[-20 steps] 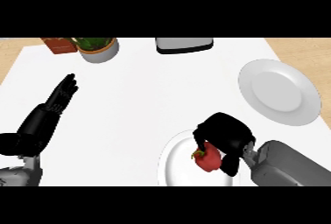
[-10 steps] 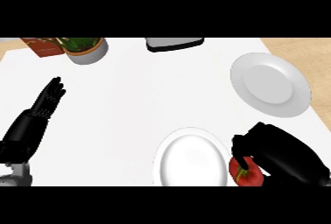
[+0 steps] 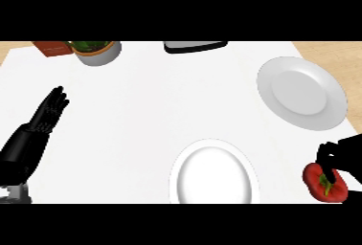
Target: Pick the bell pepper from the plate and place it in the plate
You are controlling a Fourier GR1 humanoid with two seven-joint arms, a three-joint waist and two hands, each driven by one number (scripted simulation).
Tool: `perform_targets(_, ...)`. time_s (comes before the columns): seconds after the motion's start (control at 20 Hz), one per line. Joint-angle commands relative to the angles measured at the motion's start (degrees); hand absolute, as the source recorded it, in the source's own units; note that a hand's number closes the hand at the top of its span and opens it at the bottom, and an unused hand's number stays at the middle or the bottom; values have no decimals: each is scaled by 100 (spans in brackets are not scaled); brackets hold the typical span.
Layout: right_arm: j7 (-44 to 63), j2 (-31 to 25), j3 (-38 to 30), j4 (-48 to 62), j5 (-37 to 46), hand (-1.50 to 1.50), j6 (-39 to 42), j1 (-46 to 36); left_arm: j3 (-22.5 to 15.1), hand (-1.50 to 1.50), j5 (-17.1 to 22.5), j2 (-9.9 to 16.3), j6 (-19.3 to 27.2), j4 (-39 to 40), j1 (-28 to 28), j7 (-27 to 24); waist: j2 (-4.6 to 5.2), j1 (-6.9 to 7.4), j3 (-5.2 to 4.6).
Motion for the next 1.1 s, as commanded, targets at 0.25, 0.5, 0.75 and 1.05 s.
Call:
perform_targets(0.25, -2344, -194, -1747, 1505, -1690, 150, -699, 1616, -95, 0, 110, 70, -309, 39, -561, 132, 147, 619, -30)
perform_targets(0.5, -3186, 346, -2150, 2398, -2206, 150, -124, 1447, -378, 0, 9, -187, -349, 239, -1039, 398, 185, 911, -40)
perform_targets(0.75, -3311, 1058, -1956, 3625, -1856, 150, 71, 245, -469, 0, -186, -319, -405, 262, -1055, 161, 204, 1067, -40)
perform_targets(1.05, -3497, 1434, -1909, 5464, -1212, 150, 218, -1253, -210, 0, -116, -157, -679, 523, -1061, -74, 230, 1182, -37)
